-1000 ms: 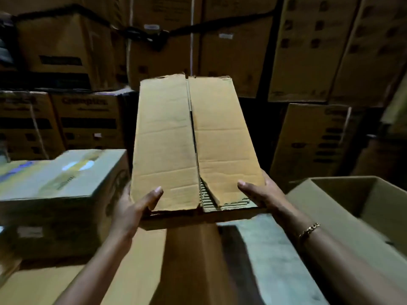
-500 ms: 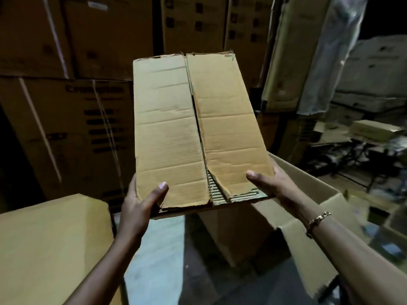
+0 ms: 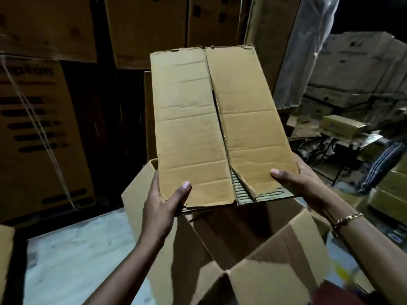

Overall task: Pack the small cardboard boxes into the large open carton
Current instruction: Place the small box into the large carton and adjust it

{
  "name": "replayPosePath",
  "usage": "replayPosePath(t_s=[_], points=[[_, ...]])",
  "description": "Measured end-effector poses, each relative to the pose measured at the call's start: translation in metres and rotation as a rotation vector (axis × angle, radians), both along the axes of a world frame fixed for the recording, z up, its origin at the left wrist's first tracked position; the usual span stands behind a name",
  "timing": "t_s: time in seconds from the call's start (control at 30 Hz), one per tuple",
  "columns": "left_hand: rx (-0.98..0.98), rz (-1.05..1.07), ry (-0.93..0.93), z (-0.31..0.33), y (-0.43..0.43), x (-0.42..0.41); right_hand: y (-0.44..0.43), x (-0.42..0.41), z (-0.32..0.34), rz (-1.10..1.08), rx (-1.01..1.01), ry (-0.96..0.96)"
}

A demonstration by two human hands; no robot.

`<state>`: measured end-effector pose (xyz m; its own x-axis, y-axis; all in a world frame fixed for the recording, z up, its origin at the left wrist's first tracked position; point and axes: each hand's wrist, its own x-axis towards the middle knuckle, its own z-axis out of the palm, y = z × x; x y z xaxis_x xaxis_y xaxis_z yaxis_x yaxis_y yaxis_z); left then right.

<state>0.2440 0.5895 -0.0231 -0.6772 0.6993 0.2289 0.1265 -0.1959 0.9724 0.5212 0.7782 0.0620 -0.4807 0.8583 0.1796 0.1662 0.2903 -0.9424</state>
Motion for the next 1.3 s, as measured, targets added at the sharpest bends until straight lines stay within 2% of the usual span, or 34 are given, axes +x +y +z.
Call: replayPosePath(t_s=[0.17, 0.3, 0.57, 0.7, 0.9, 1.03, 1.17, 1.23, 1.3], points=[[-0.070, 0.039, 0.018, -0.008, 0.046, 0.035, 0.069, 0.026, -0.003, 0.054, -0.039, -0.065], [-0.237, 0.125, 0.019, -0.023, 0.071, 0.070, 0.123, 0.043, -0.023, 0.169, -0.073, -0.156], [-0.381, 0.332, -0.225, -0.065, 0.098, 0.144, 0.201, 0.053, -0.087, 0.431, -0.175, -0.262], [-0.419, 0.340, -0.324, -0.076, 0.102, 0.156, 0.218, 0.048, -0.123, 0.511, -0.272, -0.252], [-0.568, 0.290, -0.341, -0.104, 0.110, 0.145, 0.244, 0.034, -0.191, 0.556, -0.401, -0.397], [-0.779, 0.216, -0.256, -0.138, 0.123, 0.123, 0.244, 0.020, -0.211, 0.559, -0.335, -0.628], [-1.249, 0.047, 0.027, -0.146, 0.142, 0.122, 0.244, 0.000, -0.221, 0.687, -0.044, -1.106], [-1.381, -0.010, 0.131, -0.145, 0.151, 0.129, 0.237, -0.014, -0.223, 0.685, 0.090, -1.161], [-1.426, -0.039, 0.237, -0.143, 0.161, 0.133, 0.224, -0.030, -0.215, 0.657, 0.166, -1.154]])
